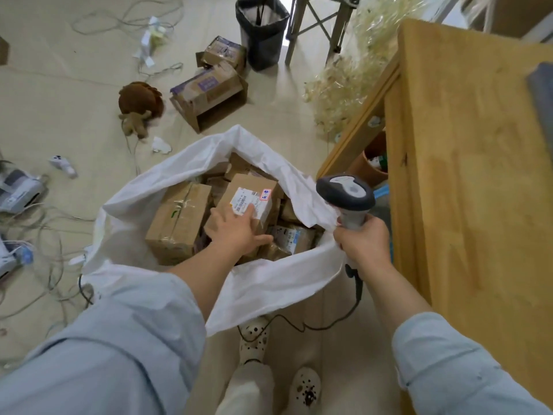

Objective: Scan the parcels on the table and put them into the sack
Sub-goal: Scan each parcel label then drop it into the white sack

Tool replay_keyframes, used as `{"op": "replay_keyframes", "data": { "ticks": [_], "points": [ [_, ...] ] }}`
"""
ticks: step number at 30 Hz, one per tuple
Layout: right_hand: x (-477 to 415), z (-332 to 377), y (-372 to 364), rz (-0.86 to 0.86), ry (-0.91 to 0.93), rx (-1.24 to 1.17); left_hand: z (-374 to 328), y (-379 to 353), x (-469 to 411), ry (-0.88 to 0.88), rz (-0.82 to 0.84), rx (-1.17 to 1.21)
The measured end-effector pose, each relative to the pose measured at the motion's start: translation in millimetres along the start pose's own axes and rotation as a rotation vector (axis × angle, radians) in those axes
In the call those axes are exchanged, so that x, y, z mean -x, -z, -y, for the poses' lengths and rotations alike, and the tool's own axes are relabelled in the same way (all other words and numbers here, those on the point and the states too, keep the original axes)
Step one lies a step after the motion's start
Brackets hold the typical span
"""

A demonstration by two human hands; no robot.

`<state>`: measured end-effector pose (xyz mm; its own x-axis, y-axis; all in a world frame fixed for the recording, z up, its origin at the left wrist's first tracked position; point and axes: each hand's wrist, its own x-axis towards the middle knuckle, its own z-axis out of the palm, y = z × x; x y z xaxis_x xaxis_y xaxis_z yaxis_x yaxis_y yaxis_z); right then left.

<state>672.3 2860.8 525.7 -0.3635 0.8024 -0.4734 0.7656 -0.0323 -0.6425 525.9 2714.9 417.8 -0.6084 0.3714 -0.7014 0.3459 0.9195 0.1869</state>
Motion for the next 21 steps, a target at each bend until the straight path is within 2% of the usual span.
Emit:
{"op": "replay_keyframes", "data": {
  "ticks": [2,4,7,10,12,14,16,21],
  "points": [
    [-5.3,-3.0,-0.6,-0.012,-0.003,-0.036,-10.8,-6.3,-12.3,0.032,-0.002,0.013],
    [-10.7,-4.2,-0.4,-0.039,-0.016,-0.071,-19.5,-5.4,-23.7,0.001,-0.073,-0.027],
    [-15.3,-6.6,2.5,-0.098,-0.052,-0.149,-20.8,-0.6,-33.7,-0.232,-0.098,-0.251],
    [-13.9,-9.4,6.5,-0.119,-0.105,-0.211,-19.6,-6.3,-22.0,-0.524,-0.011,-0.483],
    [-14.3,-9.1,9.7,-0.118,-0.129,-0.236,-20.8,-11.3,-17.1,-0.586,-0.01,-0.435],
    [-17.6,-9.1,12.7,-0.115,-0.134,-0.255,-24.8,-8.1,-17.6,-0.361,-0.097,-0.141],
    [-20.9,-9.6,15.1,-0.116,-0.135,-0.266,-27.0,-9.4,-26.8,-0.141,-0.087,0.109],
    [-23.3,-16.8,10.0,-0.069,-0.119,-0.241,-36.5,-23.6,-31.6,-0.175,0.285,0.199]
  ]
}}
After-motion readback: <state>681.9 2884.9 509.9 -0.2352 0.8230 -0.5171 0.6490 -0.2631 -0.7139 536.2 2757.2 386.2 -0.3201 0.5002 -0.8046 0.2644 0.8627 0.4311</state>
